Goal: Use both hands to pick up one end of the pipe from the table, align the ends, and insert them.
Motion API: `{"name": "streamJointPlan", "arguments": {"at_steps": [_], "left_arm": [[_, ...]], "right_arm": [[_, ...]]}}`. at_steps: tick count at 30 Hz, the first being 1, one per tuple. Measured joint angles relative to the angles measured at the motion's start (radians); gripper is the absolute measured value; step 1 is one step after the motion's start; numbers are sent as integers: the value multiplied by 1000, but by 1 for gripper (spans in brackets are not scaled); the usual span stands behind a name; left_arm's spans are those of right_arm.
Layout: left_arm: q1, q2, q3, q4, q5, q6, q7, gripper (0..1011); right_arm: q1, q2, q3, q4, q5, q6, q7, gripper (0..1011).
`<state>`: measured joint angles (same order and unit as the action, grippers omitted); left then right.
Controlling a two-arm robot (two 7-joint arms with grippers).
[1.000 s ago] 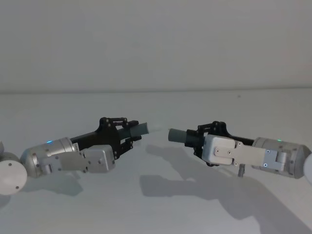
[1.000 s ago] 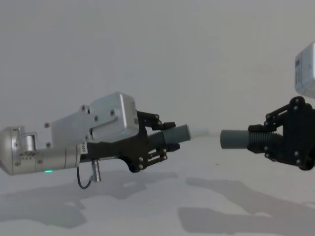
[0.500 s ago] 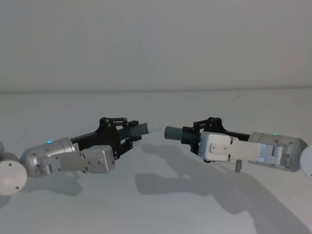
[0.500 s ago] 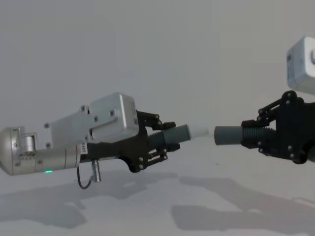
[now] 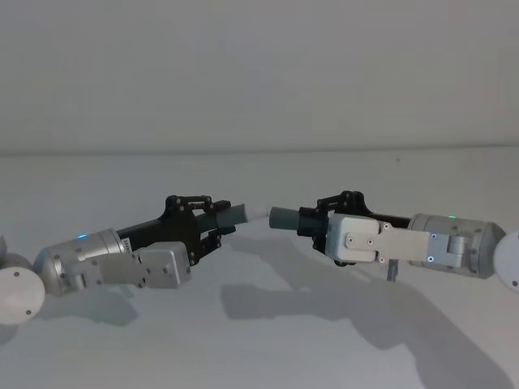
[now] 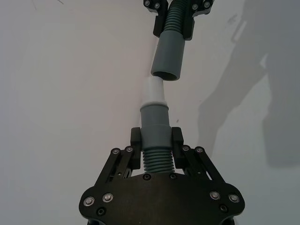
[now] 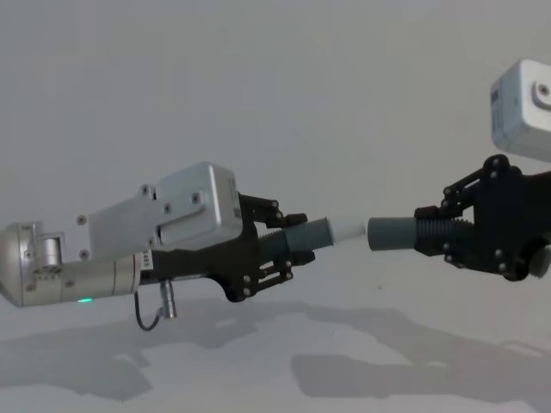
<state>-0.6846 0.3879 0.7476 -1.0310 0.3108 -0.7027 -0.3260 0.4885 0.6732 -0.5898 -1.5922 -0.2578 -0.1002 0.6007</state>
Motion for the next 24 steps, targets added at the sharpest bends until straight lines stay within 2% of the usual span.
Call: {"name": "streamJointPlan", "arguments": {"at_steps": [24], "left_arm": [[0,0,0,0,0,-1,0,348]], "right_arm": [[26,-20,-3,26,5,-12,20,250]]}}
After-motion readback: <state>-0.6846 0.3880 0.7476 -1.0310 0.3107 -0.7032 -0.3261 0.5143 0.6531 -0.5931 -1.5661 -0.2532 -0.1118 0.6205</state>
